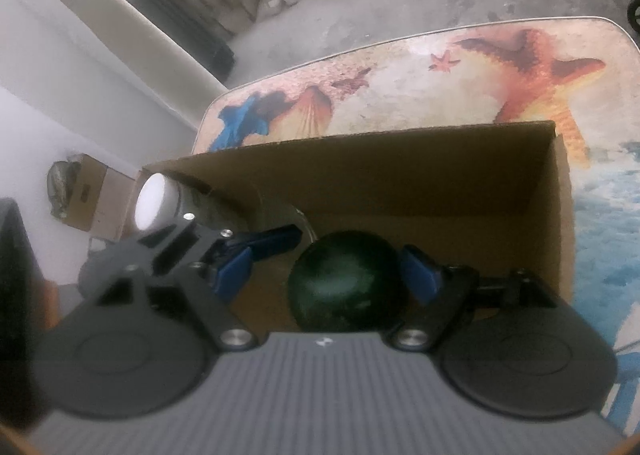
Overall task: Organize rigid objects
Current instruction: 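Carry the green jar over the box and lower it inside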
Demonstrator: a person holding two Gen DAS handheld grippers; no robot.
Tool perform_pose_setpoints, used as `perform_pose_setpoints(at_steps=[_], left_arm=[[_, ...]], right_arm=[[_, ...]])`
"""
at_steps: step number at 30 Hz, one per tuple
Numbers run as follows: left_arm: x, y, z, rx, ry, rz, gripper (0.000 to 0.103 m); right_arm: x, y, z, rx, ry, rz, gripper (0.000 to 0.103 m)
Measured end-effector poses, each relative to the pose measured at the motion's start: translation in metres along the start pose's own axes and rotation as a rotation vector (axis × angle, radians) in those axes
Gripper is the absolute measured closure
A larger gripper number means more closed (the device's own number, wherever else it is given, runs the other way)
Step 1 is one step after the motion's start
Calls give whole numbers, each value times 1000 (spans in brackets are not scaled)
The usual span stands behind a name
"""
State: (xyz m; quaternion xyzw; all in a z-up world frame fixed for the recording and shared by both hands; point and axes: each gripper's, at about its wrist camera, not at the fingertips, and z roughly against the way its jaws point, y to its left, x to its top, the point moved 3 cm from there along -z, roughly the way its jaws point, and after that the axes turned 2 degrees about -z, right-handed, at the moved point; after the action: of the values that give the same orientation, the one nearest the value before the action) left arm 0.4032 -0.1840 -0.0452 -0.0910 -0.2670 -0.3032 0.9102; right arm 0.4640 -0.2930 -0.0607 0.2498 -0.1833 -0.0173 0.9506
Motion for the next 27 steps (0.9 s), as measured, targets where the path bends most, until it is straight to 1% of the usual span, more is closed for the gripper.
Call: perform_pose_setpoints(at_steps=[3,7,12,14,18,23,27], left_arm=[[5,0,-7,5,-3,1,17],[5,-1,-7,9,-7,-3,17],[5,-6,8,6,-40,-17,15],[4,-7,20,-7,-57,-23,14],[-5,-10,52,-20,-110,-35,10],[-28,-5,100,-18,-188,-48,8],[-54,7,136,-13,-243,-30,8]], right_arm=[[1,-2,-1,2,-3,-3,23],[1,-3,-2,7,-7,-5,23],[1,-3,4,33,-25,-18,23],[0,-2,13,60,-50,-29,23],[-5,0,45,141,-109,-64,23],[-19,8,92,183,-182,-43,23],[-40,15,120,187,-207,-16,23]])
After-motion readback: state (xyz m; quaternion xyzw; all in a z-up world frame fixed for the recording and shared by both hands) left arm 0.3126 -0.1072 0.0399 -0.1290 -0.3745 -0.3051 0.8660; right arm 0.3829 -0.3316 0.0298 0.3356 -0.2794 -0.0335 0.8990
